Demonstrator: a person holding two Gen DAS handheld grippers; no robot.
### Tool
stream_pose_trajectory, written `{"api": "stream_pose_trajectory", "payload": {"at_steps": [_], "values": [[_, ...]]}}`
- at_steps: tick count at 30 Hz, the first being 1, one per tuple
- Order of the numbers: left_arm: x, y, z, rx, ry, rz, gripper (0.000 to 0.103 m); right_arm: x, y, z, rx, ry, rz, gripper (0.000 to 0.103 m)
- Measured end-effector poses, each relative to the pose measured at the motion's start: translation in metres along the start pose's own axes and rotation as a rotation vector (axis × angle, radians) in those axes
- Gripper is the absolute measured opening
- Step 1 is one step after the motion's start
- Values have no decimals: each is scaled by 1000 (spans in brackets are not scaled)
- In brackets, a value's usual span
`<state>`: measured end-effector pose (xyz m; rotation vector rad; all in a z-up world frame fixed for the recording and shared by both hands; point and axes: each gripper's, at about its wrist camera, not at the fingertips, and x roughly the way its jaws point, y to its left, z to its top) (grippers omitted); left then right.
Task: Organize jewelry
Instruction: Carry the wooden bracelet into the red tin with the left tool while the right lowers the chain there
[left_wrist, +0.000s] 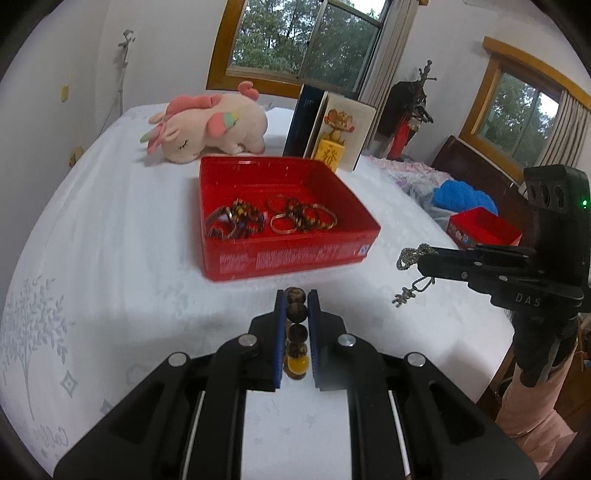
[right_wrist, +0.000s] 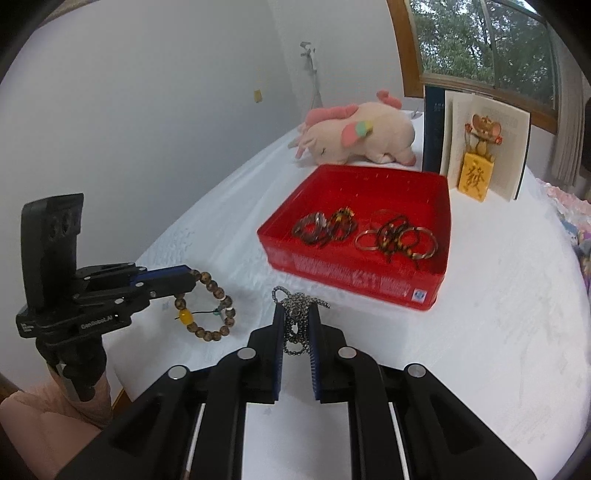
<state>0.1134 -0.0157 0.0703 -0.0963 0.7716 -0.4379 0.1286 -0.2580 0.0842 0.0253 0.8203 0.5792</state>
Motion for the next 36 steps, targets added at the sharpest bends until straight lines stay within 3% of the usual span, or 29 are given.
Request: {"api": "stream_pose_trajectory", "payload": {"at_steps": [22,29,36], "values": [[40,2,110,21,-57,22,10,41,-56,97,55,-31,-32,12],[73,12,132,6,-36,19,10,74,-83,119,102,-13,-59,12],[127,29,142,-15,41,35,10,116,-102,123,124,46,-98,12]]}}
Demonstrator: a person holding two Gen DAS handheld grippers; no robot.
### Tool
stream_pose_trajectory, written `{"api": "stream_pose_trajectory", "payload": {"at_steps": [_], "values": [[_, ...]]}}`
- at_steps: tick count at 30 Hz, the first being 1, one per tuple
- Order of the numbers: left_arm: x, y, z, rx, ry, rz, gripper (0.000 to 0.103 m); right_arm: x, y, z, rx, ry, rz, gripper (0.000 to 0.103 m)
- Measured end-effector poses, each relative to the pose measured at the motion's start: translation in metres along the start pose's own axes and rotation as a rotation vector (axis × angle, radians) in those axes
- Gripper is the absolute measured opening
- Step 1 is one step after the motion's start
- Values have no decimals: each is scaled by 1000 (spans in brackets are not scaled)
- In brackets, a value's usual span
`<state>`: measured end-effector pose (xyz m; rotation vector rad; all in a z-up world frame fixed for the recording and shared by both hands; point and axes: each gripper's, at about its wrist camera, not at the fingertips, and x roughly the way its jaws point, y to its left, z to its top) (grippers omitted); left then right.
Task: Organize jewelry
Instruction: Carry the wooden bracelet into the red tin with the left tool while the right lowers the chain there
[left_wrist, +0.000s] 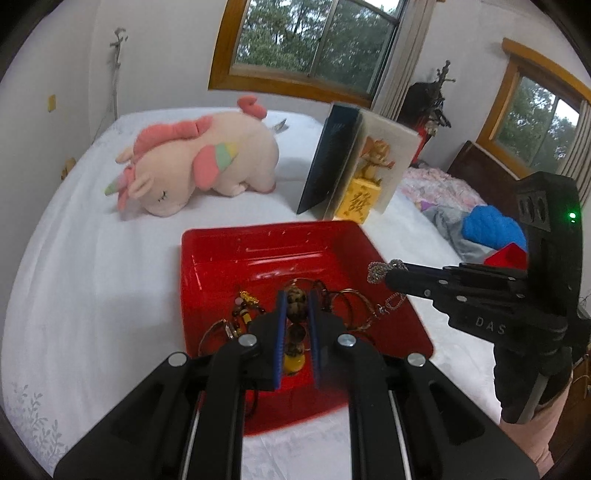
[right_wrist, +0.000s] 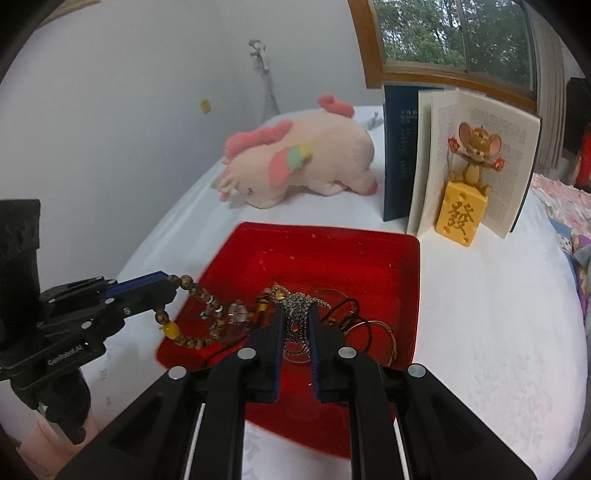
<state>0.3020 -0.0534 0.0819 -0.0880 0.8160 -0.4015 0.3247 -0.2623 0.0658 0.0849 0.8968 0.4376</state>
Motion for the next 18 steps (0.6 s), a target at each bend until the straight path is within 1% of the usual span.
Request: {"api": "stream_pose_trajectory", "payload": {"at_steps": [3,6,12,14,16,18], "values": [[24,9,2,-14,44,7,10,20,-8,0,9,33,-30,12],[45,15,2,-24,77,17,10,38,-16,-1,26,66,-38,12],[70,18,2,-32,127,16,10,55,-22,-6,34,108,-44,13],[73,20,2,-41,139,21,11,56,-24,-6,41,111,-51,16],[74,21,1,-50,144,21,13,54,-23,-7,38,105,-63,36],[70,22,1,-53,137,29,20,49,-20,-7,29,96,-72,36]]}}
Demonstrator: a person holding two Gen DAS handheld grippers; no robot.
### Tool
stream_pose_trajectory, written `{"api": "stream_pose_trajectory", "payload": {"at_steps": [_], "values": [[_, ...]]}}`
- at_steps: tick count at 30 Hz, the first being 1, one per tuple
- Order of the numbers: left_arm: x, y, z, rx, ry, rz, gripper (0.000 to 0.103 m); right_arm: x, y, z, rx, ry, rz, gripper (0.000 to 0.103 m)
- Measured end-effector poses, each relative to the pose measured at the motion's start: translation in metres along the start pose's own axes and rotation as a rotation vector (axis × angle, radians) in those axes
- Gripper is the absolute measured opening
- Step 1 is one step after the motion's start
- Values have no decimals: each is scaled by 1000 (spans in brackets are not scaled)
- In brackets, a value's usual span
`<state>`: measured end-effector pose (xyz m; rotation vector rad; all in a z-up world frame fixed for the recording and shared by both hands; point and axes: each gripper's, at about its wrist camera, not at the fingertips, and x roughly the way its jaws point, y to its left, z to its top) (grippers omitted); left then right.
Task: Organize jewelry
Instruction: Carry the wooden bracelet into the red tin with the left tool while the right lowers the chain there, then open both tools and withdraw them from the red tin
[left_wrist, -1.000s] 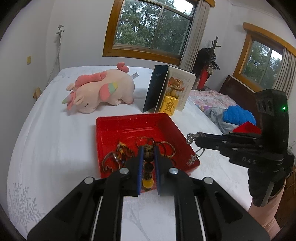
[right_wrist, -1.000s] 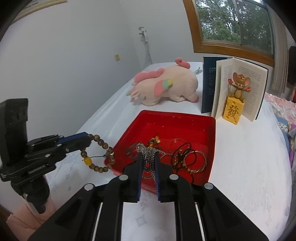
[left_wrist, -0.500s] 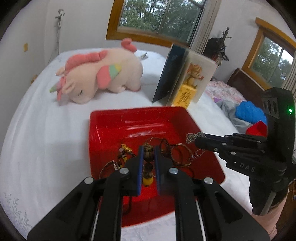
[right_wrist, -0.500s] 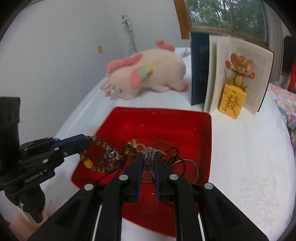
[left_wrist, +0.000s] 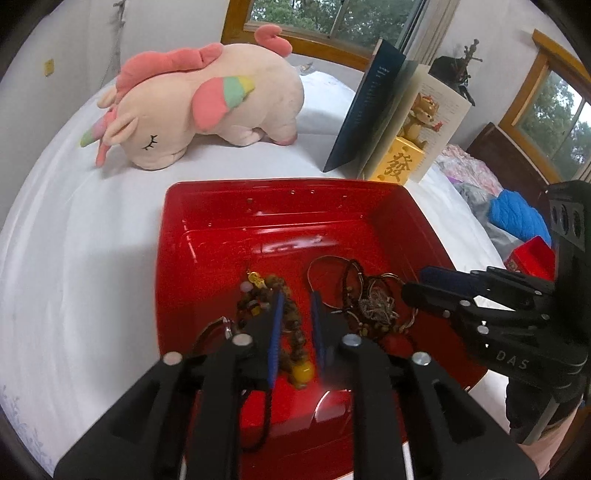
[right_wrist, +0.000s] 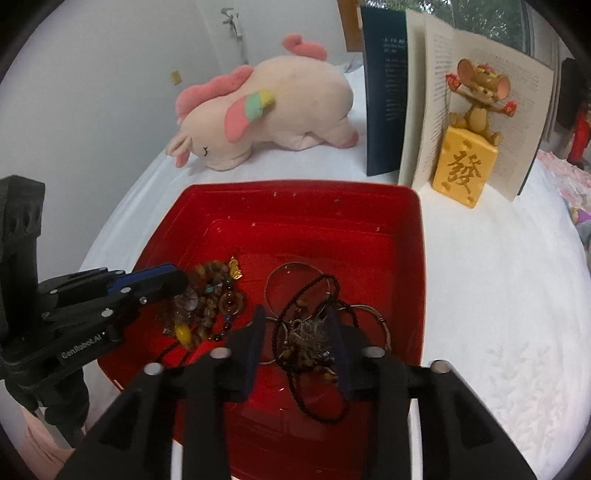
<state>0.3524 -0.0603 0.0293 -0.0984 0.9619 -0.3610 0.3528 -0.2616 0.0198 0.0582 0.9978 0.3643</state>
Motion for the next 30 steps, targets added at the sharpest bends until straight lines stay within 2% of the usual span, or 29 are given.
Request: {"api": "stream_pose_trajectory", "payload": {"at_steps": [2,5,6,7,8,9,10,12,14,19,26,30], "values": [[-5,-1,-1,-2,-10,5,31,-4,1,-1,4,-8,5,36],[-16,-4,-6,7,-39,30,42,-15,4,-6,0,-24,-39,36],[-22,-5,-9,10,-56,46,50,-17,5,-7,0,-25,-46,40],[-26,-6,-11,12,-65,58,54,-21,6,-10,1,-29,-55,48],[-31,-6,-14,12,-73,73,63,-24,6,-12,1,-34,-63,53],[-37,-7,-18,9,-87,91,67,-30,8,-16,0,-44,-81,60],[-41,-6,-21,9,-96,101,69,-32,9,-18,-1,-47,-93,64],[-51,-6,-29,7,-106,136,81,-42,10,-25,3,-55,-117,67],[-59,-4,-36,-6,-112,159,86,-50,12,-33,14,-56,-131,75],[-75,-3,-58,-18,-110,241,91,-68,15,-55,18,-37,-156,91],[-98,-5,-83,-28,-141,280,95,-86,24,-79,6,-57,-174,98],[-108,-8,-93,-26,-158,288,95,-85,24,-87,22,-37,-168,98]]}}
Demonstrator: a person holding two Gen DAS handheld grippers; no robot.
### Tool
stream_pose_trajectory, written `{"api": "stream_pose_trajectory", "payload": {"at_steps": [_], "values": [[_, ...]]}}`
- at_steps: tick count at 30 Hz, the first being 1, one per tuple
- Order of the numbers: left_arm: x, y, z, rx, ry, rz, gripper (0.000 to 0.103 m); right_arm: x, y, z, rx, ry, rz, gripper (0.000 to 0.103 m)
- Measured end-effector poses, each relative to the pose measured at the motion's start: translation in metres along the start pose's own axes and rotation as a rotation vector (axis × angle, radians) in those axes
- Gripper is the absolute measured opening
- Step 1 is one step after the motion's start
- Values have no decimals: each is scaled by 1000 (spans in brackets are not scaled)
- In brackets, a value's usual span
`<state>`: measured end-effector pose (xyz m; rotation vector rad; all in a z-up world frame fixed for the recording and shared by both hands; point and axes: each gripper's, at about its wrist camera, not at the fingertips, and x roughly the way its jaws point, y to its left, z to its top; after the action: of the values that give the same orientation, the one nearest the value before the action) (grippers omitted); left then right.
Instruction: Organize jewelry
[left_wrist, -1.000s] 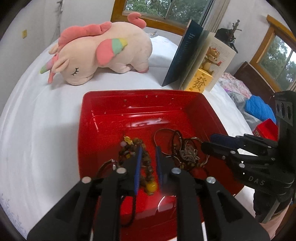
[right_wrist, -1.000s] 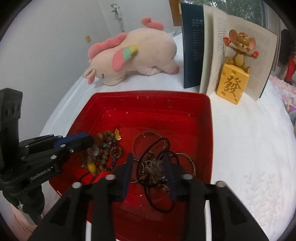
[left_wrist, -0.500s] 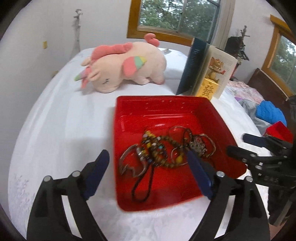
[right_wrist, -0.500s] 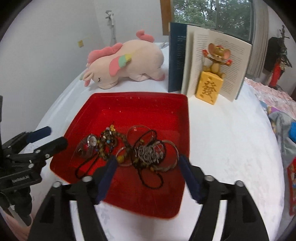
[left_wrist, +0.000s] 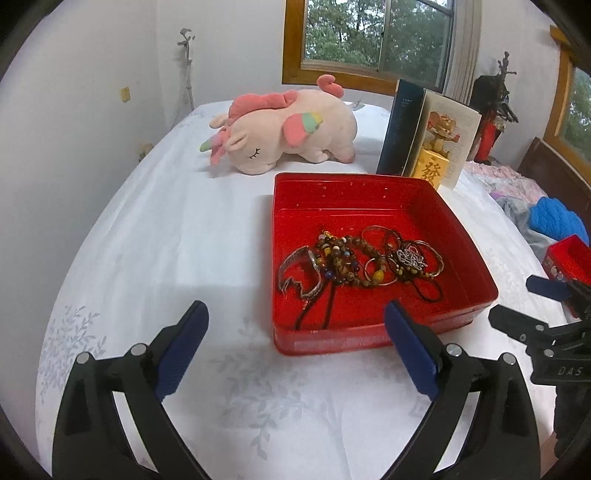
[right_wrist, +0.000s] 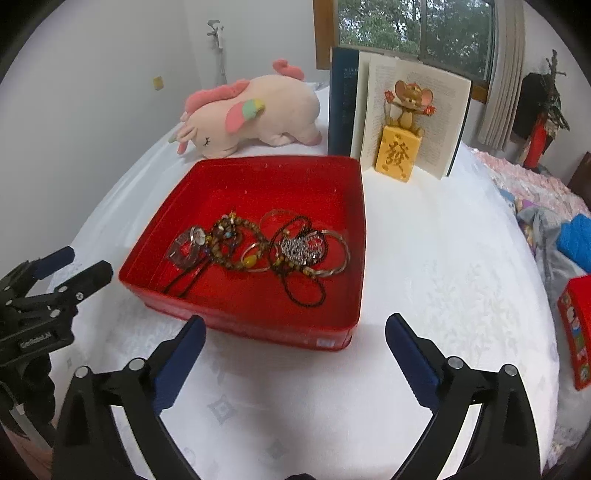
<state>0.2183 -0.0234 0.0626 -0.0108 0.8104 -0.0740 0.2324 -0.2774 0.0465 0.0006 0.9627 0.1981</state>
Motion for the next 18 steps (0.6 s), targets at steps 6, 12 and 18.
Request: {"api": "stream_pose_trajectory", "payload": {"at_steps": [6,12,18], "values": [[-5,2,-9,-10,1,9,96,-1,-5,-7,29,9,-2,99],[0,4,-17,-9,30,29,96,6,-9,-13,46,33,9,99],[11,5,-21,-6,62,36,96,14,-10,-16,50,47,-9,99]]}}
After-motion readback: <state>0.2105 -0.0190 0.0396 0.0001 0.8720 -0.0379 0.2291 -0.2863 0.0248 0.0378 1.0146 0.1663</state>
